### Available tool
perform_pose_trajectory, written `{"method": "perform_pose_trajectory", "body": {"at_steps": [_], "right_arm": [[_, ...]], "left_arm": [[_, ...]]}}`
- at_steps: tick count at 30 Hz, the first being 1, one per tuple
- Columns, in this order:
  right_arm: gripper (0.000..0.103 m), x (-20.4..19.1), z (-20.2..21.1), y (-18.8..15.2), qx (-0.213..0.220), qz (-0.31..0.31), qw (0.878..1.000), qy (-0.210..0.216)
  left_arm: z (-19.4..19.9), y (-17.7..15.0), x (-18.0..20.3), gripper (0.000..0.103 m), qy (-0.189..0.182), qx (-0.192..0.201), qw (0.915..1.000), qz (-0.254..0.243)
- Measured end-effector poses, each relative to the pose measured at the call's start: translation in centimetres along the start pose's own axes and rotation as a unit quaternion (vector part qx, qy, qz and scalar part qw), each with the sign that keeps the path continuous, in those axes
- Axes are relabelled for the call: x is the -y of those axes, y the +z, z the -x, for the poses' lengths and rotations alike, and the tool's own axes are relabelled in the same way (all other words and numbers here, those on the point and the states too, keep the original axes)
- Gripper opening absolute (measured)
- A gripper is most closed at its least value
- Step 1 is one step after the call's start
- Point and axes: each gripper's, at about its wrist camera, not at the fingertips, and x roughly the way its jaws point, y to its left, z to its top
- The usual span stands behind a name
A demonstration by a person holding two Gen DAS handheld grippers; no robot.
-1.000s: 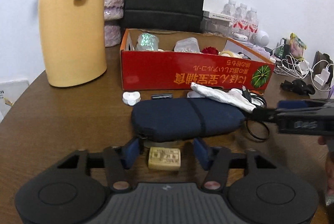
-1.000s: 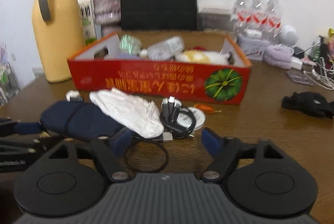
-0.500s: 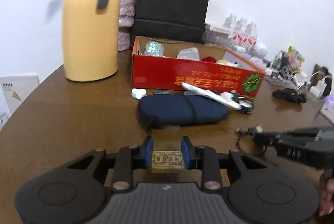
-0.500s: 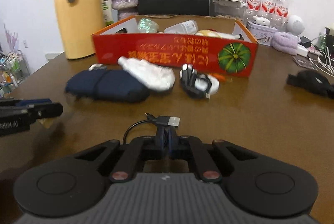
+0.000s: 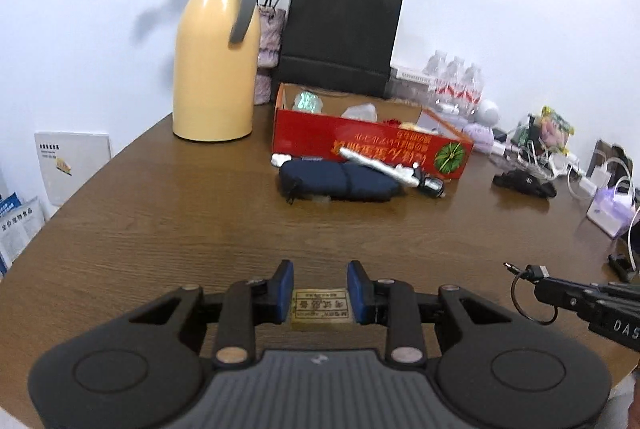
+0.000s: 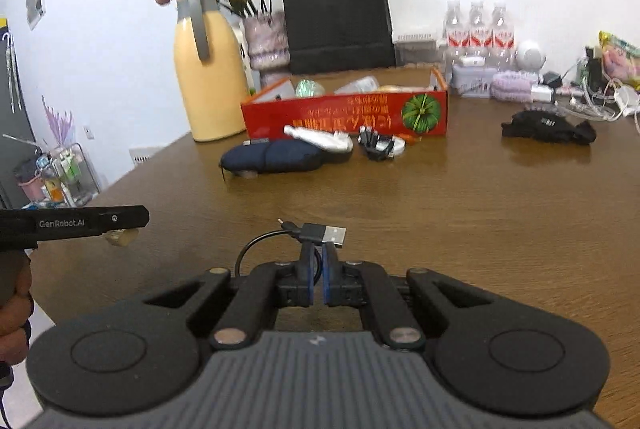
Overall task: Organize objects
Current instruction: 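Grasp the tan block with left gripper while right gripper grasps the black cable, then drop the tan block and black cable into the red box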
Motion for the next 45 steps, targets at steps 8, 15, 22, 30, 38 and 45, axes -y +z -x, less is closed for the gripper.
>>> {"method": "perform_pose_trajectory", "body": {"at_steps": [8, 15, 22, 30, 38, 45], "right_arm": [[0.004, 2.1, -1.5, 1.0, 0.004, -0.012, 1.0, -0.005], [0.005, 5.2, -6.3, 8.5, 0.041, 0.0, 0.999, 0.028], [0.005, 7.1, -18.7, 21.2, 0.014, 0.036, 0.998, 0.055], [0.012, 6.7, -37.1, 24.8, -0.161, 0.092, 0.981, -0.056], [0.066, 6.8, -30.4, 25.0, -0.068, 0.099, 0.991, -0.057], [0.08, 6.6, -16.8, 20.3, -0.015, 0.064, 0.998, 0.008]], "left_arm": [[-2.3, 1.7, 0.8, 0.027, 0.001, -0.003, 1.0, -0.003], [-7.8, 10.8, -0.6, 0.027, -0.059, 0.045, 0.9972, -0.008], [-22.4, 23.2, 1.2, 0.027, -0.067, 0.001, 0.9972, -0.033], [-36.5, 23.9, 1.1, 0.059, 0.062, -0.042, 0.9921, -0.101], [-28.9, 23.9, -0.7, 0.087, -0.008, -0.006, 0.9988, -0.047], [-15.3, 18.4, 0.6, 0.095, -0.073, 0.025, 0.9945, -0.071]]}}
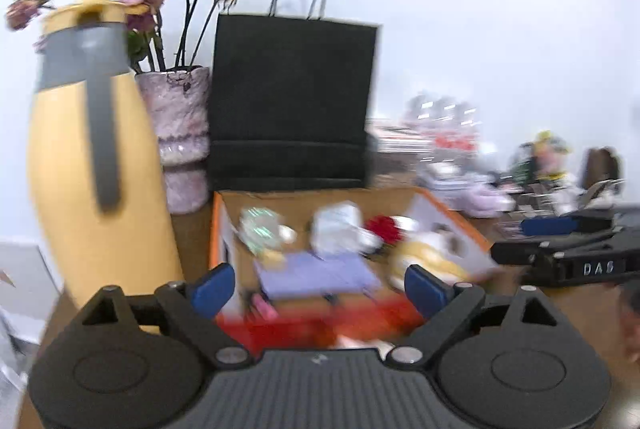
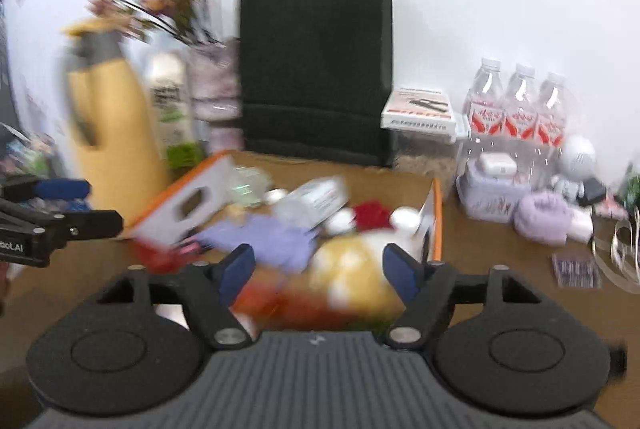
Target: Organize objects
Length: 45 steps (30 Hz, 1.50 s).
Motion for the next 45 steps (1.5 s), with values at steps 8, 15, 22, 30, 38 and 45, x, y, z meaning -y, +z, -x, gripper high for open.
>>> {"method": "perform_pose_trajectory", "body": {"at_steps": [8, 15, 22, 30, 38, 45], "right_arm": [[0.099, -4.1, 13.0, -15.6, 0.021, -0.02, 1.0, -0.01], [0.099, -6.8, 16.3, -19.7, -0.007, -0.025, 0.999, -0.027], [0.1, -8.3, 17.8, -18.7, 0.034, 0.01, 0.999, -0.037], [0.101, -4.9, 18.2, -18.2, 0.06, -0.027, 0.996, -0.057], [0.102, -0.5, 18.7, -18.2, 0.084, -0.057, 0.993, -0.052], [0.102, 2.8, 21.2, -19.2, 0.105, -0.077, 0.988, -0.085]], "left_arm": [[12.7, -14.3, 1.8, 0.102, 0.118, -0.005, 0.9887, 0.092], [17.1, -17.3, 2.8, 0.102, 0.099, -0.025, 0.9906, 0.09], [16.9, -17.1, 5.2, 0.103, 0.101, -0.022, 0.9935, 0.048], [13.7, -17.4, 6.8, 0.103, 0.11, -0.06, 0.9918, 0.024], [11.1, -15.8, 9.5, 0.102, 0.138, -0.075, 0.9876, 0.002], [9.4, -15.9, 11.5, 0.102, 0.134, -0.095, 0.9863, -0.016]]}}
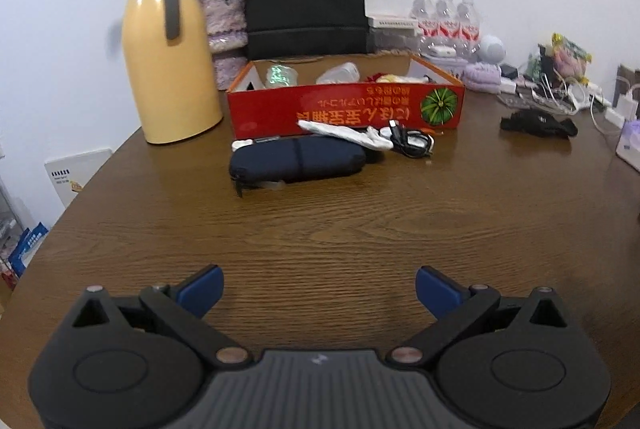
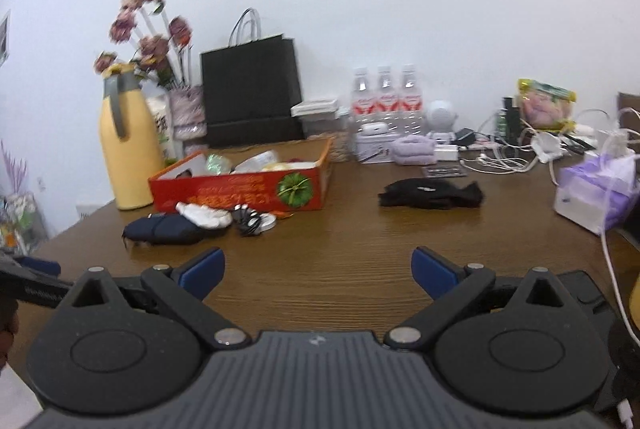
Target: Organize objects
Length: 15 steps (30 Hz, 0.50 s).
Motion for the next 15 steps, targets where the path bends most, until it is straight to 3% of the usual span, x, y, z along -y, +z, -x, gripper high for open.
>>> {"method": "perform_pose_trajectory", "body": {"at_steps": [2, 9, 15], "right_arm": [[0.102, 0.7, 0.2, -0.5, 0.005, -0.011, 1.0, -0.003], [0.102, 0.2, -2.0, -1.0, -0.045, -0.008, 0.999, 0.009], [0.102, -1.7, -2.2, -0.7, -0.037, 0.009, 0.999, 0.015]], "left_arm": [[-0.4, 0.4, 0.2, 0.102, 0.008, 0.001, 1.0, -0.002], [-0.2, 0.9, 0.0, 0.102, -0.006, 0.037, 0.9985, 0.04], [-0.3, 0.3, -0.6, 0.102, -0.007, 0.029, 0.999, 0.033]]}}
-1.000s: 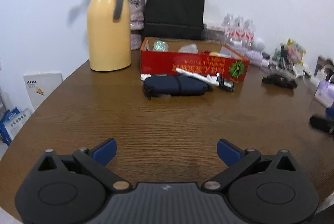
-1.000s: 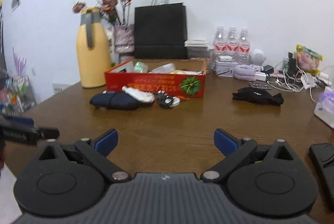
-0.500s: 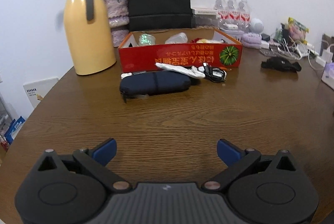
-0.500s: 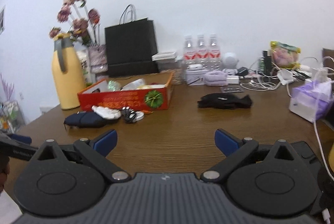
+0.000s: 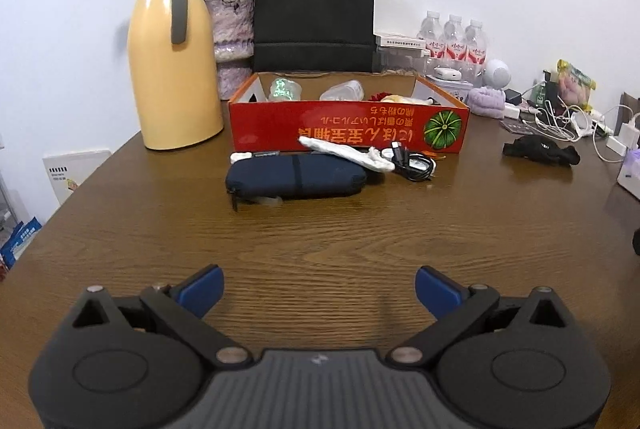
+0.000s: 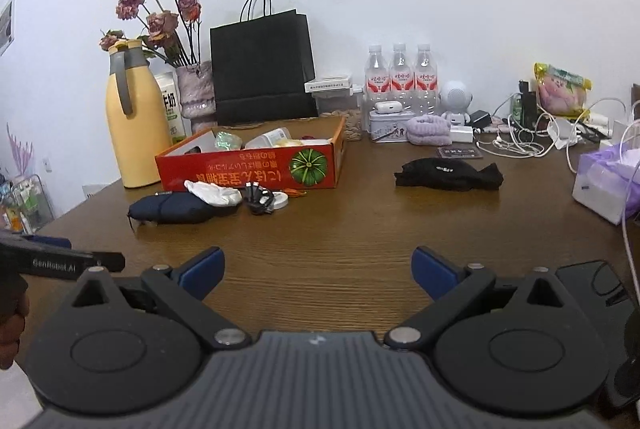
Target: Organize objects
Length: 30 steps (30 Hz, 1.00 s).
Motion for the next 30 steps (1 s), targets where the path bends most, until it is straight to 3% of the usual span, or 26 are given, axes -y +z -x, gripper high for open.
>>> {"method": "perform_pose_trajectory", "body": {"at_steps": [8, 18, 20, 22, 26, 30], "right_arm": [[0.102, 0.3, 0.4, -0.8, 0.011, -0.028, 1.0, -0.01], [0.103, 3.7, 3.8, -1.1, 0.071, -0.072, 0.994, -0.03], [0.103, 4.4, 3.7, -1.0, 0.07, -0.084, 0.994, -0.026], [0.102, 4.6, 3.8, -0.2, 0.054, -0.091, 0.994, -0.03], [0.102, 3.2, 5.7, 1.0, 0.08, -0.044, 0.996, -0.023], [0.103, 1.5, 6.6, 0.7, 0.087, -0.036, 0.996, -0.011]], "left_arm": [[-0.8, 0.5, -1.5, 0.102, 0.017, -0.014, 0.9998, -0.003], [-1.8, 1.9, 1.1, 0.101, 0.028, -0.026, 0.9981, -0.049], [-1.6, 2.6, 1.7, 0.097, 0.033, -0.028, 0.998, -0.047], [-0.4, 3.6, 1.9, 0.097, 0.014, -0.002, 0.9994, -0.032], [2.8, 4.2, 2.1, 0.097, -0.014, 0.059, 0.9981, 0.002], [4.8, 2.5, 1.6, 0.097, -0.04, 0.068, 0.9969, -0.005]]}}
